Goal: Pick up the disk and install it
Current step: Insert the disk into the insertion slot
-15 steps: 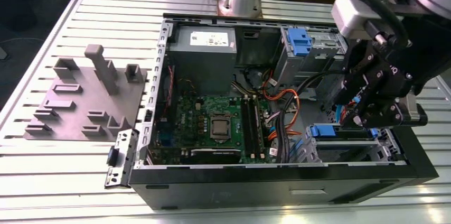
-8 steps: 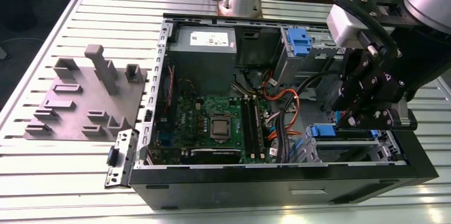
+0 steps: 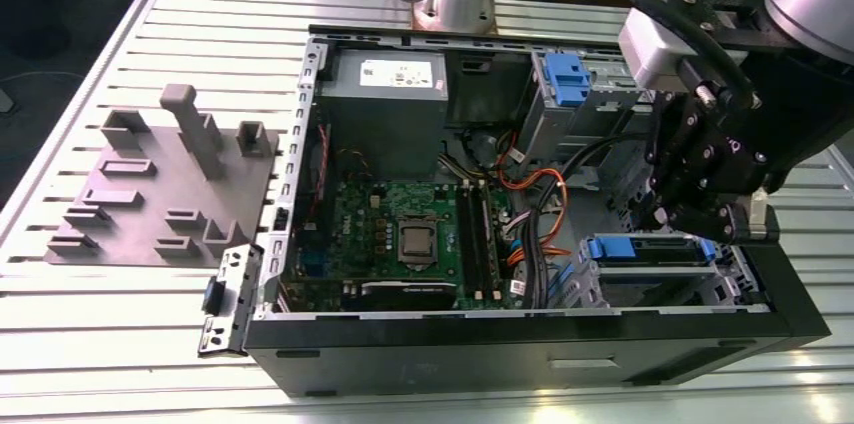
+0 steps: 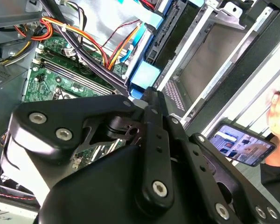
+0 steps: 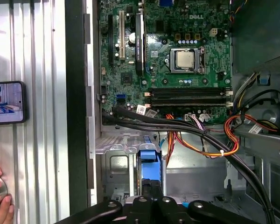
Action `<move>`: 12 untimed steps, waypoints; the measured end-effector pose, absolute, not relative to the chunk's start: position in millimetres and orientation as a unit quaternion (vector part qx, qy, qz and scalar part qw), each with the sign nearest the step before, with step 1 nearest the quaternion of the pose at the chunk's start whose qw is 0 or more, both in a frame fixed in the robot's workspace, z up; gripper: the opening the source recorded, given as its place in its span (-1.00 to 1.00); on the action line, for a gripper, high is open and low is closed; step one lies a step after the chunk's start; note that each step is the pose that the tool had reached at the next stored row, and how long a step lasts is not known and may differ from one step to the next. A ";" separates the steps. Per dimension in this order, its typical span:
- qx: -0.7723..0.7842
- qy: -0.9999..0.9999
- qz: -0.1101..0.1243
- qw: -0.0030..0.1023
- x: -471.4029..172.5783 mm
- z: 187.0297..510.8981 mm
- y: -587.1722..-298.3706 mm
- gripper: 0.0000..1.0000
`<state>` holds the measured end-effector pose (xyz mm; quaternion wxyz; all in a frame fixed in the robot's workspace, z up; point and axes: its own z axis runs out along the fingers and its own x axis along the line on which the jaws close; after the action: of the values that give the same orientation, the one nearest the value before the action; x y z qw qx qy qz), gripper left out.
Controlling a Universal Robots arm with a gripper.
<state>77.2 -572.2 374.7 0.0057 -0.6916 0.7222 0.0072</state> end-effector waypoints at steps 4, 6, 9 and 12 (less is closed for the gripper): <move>-0.692 0.722 0.007 0.006 77.2 372.8 -572.2 -0.79; -0.692 0.722 0.007 0.006 77.2 369.4 -572.2 -0.79; -0.692 0.722 0.007 0.006 77.5 363.9 -572.2 -0.79; -0.692 0.722 0.007 0.006 78.0 358.5 -572.2 -0.79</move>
<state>78.0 -572.2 358.5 0.0057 -0.6916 0.7222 0.0072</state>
